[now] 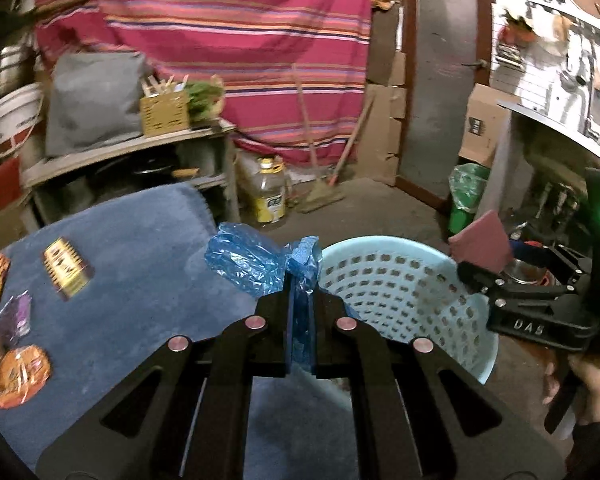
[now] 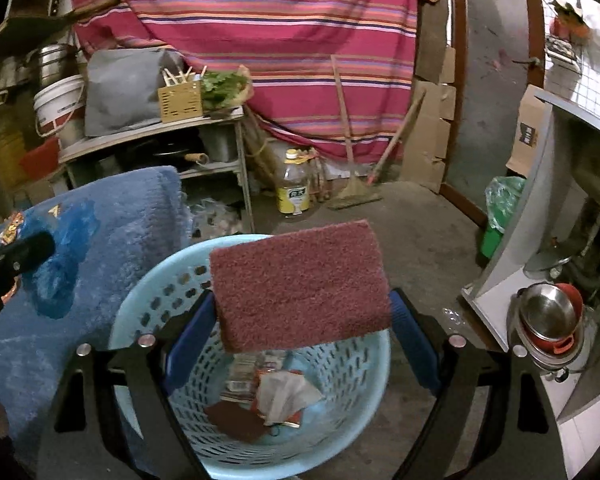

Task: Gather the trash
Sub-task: 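Carry both items over the basket and open both tools to drop them, then grasp the clear zip bag with the left tool while the right grasps the orange snack bag, then carry both bags over the blue basket and open both tools to drop them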

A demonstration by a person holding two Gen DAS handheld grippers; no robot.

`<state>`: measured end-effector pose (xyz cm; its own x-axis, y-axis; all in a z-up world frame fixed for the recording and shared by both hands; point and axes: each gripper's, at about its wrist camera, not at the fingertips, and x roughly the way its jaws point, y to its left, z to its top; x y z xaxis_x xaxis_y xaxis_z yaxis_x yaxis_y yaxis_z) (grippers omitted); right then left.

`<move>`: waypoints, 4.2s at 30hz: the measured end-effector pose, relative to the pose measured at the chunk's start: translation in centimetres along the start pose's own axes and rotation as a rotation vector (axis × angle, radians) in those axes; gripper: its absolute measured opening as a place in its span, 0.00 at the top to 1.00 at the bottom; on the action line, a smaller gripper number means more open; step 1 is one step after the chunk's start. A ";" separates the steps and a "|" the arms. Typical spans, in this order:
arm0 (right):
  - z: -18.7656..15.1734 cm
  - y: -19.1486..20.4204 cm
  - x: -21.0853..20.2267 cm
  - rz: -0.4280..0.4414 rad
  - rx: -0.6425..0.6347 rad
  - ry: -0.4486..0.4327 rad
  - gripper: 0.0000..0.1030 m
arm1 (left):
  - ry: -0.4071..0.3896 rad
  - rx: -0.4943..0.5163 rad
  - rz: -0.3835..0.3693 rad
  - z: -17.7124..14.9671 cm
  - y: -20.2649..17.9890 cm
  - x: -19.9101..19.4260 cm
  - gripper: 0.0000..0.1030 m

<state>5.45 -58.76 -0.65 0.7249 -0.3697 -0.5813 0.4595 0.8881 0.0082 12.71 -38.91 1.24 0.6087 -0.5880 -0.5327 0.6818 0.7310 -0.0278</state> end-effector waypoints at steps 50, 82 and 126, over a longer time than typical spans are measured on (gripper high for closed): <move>-0.3 13.2 2.7 0.010 -0.005 0.014 0.08 | -0.021 -0.226 0.541 -5.5 25.9 -9.9 0.05; -2.0 36.3 2.4 0.285 -0.299 0.057 0.08 | 0.119 -0.361 0.528 -12.6 37.3 -12.5 0.57; -1.9 36.6 2.2 0.556 -0.314 0.177 0.90 | 0.015 -0.411 0.512 -11.0 36.3 -16.0 0.57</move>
<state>22.86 -26.57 -3.22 0.7033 0.1939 -0.6839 -0.1501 0.9809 0.1237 23.26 0.85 -0.60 0.8075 -0.1279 -0.5759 0.0951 0.9917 -0.0870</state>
